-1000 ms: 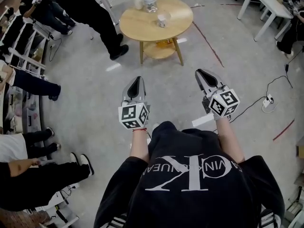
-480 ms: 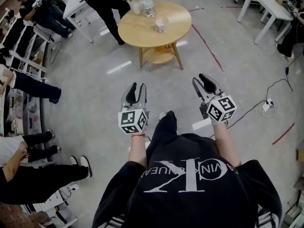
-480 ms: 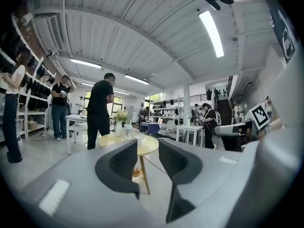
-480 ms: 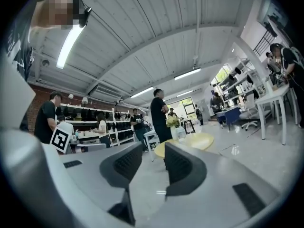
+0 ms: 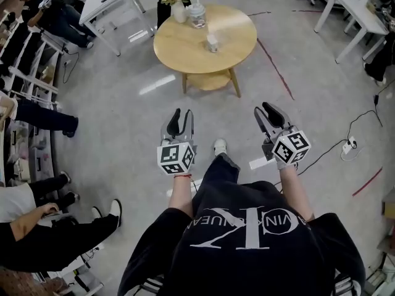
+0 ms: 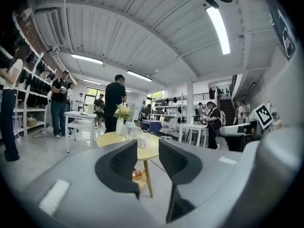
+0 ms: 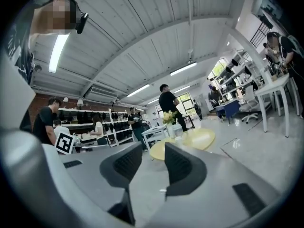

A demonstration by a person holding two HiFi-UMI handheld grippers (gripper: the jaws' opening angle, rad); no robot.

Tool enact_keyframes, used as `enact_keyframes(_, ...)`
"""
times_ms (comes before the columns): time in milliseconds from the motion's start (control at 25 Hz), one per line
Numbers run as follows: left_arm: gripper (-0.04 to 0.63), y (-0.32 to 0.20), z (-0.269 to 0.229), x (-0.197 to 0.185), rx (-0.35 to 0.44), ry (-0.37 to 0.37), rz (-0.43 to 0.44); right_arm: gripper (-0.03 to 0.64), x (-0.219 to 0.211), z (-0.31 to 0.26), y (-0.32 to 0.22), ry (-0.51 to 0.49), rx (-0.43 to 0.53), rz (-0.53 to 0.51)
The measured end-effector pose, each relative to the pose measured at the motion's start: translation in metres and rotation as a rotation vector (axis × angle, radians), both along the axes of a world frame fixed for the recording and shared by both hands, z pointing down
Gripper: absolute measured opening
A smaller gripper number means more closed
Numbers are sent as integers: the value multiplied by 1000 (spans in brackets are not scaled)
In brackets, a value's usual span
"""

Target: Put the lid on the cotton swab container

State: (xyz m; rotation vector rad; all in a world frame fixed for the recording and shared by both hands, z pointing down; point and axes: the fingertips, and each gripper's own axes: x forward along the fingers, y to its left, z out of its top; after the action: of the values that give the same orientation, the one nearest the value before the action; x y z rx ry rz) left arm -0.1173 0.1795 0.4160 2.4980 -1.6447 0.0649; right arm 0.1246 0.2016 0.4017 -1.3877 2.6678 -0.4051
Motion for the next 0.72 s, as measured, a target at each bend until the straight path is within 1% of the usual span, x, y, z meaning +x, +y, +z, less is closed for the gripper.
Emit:
enact_keyframes(120, 126, -34, 1, 4, -14, 18, 3, 112, 3, 1, -27, 7, -16, -9)
enact_keyframes(280, 126, -69, 0, 13, -19, 2, 35, 112, 7, 2, -63, -19, -39, 4)
enact_keyframes(520, 126, -115, 6, 5, -46, 7, 41, 112, 0, 3, -106, -18, -68, 2)
enact_keyframes(720, 126, -152, 9, 5, -59, 1, 63, 112, -2, 5, -140, -27, -88, 19)
